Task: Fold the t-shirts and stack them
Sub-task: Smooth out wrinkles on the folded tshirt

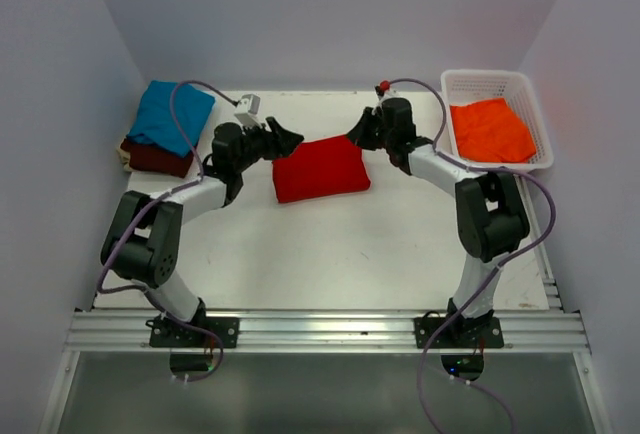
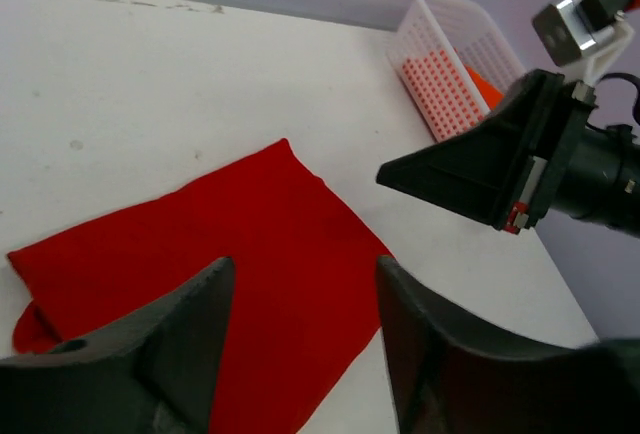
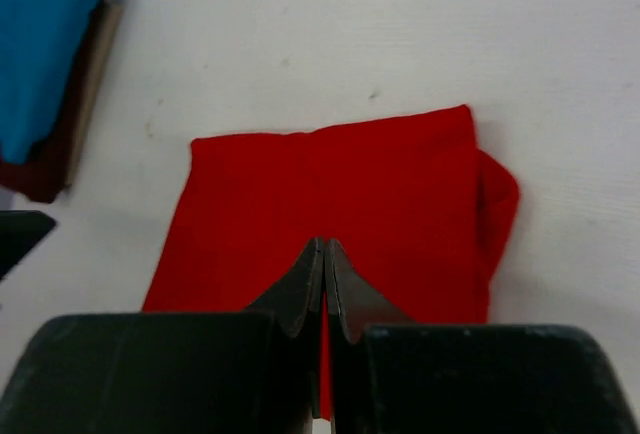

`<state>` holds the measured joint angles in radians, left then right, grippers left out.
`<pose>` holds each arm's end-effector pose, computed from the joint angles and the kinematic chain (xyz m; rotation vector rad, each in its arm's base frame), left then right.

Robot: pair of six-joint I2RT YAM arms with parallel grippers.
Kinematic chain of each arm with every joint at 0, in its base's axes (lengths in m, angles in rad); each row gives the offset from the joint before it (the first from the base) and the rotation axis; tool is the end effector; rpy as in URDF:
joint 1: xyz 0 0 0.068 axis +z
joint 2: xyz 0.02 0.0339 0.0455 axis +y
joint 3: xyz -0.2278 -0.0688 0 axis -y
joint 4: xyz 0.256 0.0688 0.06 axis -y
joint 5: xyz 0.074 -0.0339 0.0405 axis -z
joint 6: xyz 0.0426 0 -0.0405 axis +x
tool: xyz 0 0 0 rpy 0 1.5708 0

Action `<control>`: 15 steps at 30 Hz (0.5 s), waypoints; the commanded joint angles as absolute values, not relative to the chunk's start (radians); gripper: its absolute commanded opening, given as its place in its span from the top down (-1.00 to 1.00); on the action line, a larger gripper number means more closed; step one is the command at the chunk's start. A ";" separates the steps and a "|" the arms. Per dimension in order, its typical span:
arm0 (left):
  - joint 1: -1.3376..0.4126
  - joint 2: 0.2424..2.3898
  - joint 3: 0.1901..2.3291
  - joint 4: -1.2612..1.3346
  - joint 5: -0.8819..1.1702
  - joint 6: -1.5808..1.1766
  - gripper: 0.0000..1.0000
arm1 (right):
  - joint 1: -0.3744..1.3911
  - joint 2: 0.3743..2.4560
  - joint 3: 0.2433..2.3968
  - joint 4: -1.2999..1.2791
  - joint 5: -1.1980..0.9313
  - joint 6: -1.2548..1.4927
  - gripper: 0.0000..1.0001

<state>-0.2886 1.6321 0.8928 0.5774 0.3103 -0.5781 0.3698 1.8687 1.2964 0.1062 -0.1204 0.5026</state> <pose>0.3573 -0.1197 0.1943 -0.0228 1.8119 -0.8960 0.4070 0.1632 0.1908 0.0614 2.0987 0.6610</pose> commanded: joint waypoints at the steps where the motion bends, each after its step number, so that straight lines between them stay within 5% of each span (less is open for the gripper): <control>1: -0.291 1.719 0.865 0.849 0.557 -0.722 -0.14 | 0.360 1.925 1.255 0.294 -0.429 0.673 1.00; 4: -0.287 1.851 0.822 1.111 0.672 -0.898 0.45 | 0.362 2.029 1.220 0.489 -0.594 0.840 1.00; 6: -0.288 1.949 0.793 1.250 0.733 -1.015 0.67 | 0.362 2.110 1.186 0.667 -0.643 0.956 1.00; 12: -0.296 2.111 0.733 1.523 0.813 -1.141 0.85 | 0.367 2.183 1.045 0.933 -0.681 1.086 1.00; 15: -0.304 2.128 0.686 1.355 0.781 -1.033 0.93 | 0.371 2.157 1.000 0.875 -0.637 1.014 1.00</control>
